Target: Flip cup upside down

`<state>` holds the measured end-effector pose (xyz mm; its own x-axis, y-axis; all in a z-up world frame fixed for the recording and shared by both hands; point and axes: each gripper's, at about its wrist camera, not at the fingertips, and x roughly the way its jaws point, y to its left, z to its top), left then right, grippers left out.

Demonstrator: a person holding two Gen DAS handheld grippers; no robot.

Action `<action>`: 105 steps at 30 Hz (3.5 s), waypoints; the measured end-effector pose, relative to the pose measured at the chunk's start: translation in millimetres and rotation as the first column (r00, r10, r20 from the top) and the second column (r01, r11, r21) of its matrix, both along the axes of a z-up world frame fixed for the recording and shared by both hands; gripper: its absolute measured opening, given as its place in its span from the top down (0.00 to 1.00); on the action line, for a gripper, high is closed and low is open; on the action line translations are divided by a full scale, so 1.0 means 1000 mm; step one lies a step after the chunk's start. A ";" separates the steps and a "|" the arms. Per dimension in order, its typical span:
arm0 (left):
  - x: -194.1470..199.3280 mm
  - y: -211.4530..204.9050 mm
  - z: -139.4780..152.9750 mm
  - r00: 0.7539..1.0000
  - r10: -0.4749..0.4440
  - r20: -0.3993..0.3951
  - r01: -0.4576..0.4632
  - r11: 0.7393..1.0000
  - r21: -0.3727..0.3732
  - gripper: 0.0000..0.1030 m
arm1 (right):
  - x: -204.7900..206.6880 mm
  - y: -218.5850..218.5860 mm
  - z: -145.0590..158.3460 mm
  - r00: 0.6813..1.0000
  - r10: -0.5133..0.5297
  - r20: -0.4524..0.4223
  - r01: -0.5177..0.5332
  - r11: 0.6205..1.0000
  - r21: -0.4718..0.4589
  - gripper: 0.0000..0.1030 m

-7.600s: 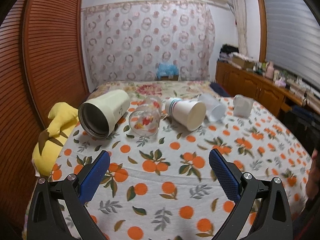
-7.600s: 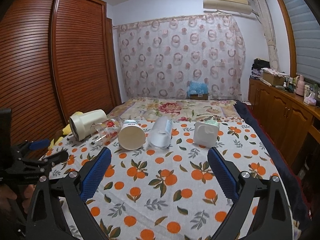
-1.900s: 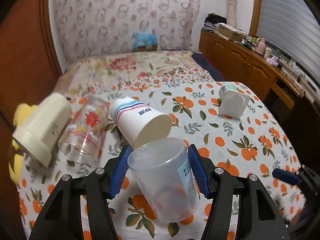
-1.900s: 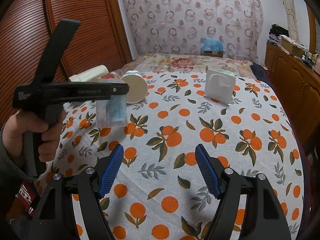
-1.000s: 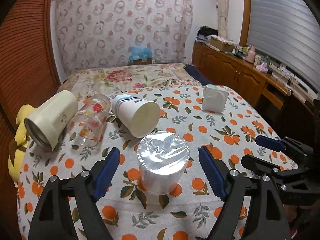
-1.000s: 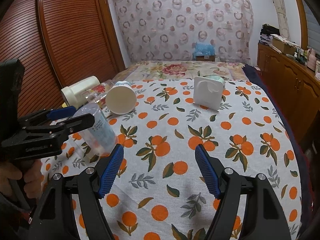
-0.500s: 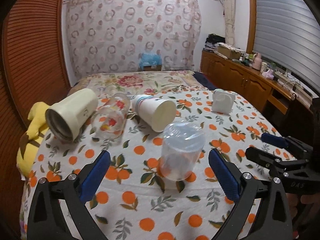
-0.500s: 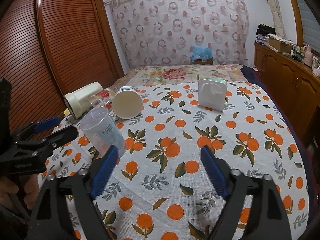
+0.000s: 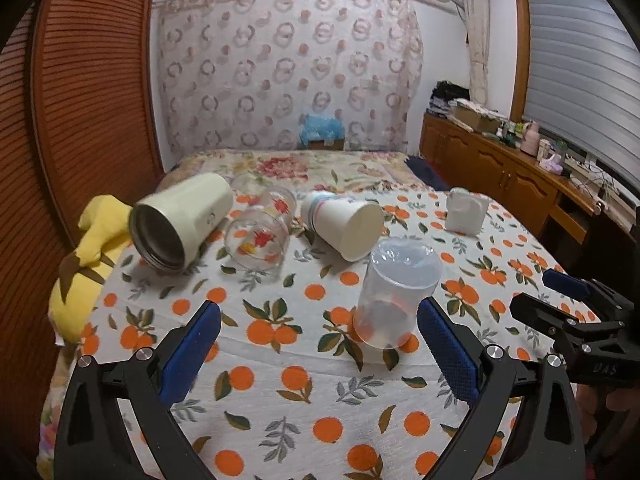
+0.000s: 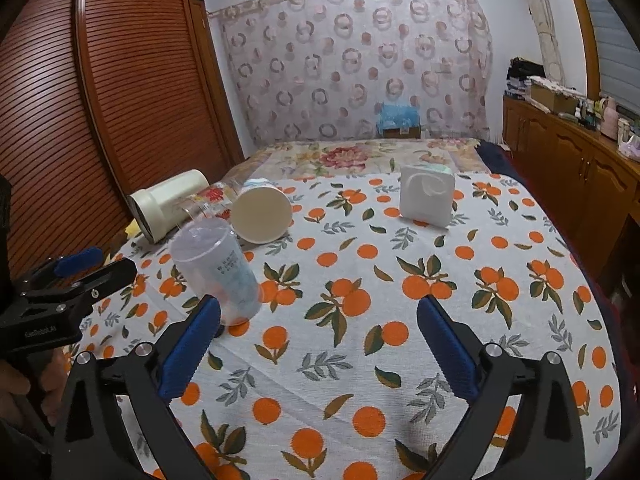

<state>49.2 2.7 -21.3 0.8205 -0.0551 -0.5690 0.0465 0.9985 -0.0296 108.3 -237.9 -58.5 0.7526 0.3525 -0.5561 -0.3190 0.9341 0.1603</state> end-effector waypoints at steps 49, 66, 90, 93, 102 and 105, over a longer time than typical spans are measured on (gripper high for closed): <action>-0.045 -0.001 0.040 0.983 0.032 0.180 -0.037 0.999 0.025 0.08 | -0.043 0.000 0.044 0.981 -0.020 0.194 0.019 1.000 0.005 0.03; -0.046 -0.001 0.039 0.983 0.031 0.181 -0.036 0.999 0.024 0.08 | -0.044 0.000 0.043 0.981 -0.019 0.195 0.019 1.000 0.005 0.03; -0.046 -0.001 0.039 0.983 0.032 0.181 -0.036 0.999 0.024 0.08 | -0.044 -0.001 0.043 0.980 -0.019 0.196 0.019 1.000 0.003 0.03; -0.046 -0.001 0.039 0.983 0.032 0.182 -0.036 0.999 0.024 0.08 | -0.044 0.000 0.043 0.981 -0.019 0.196 0.019 1.000 0.004 0.03; -0.046 -0.001 0.039 0.983 0.032 0.182 -0.037 0.999 0.024 0.08 | -0.044 0.000 0.042 0.980 -0.019 0.196 0.019 1.000 0.004 0.03; -0.046 -0.001 0.039 0.983 0.032 0.182 -0.037 0.999 0.023 0.08 | -0.044 0.000 0.042 0.980 -0.019 0.196 0.018 1.000 0.004 0.03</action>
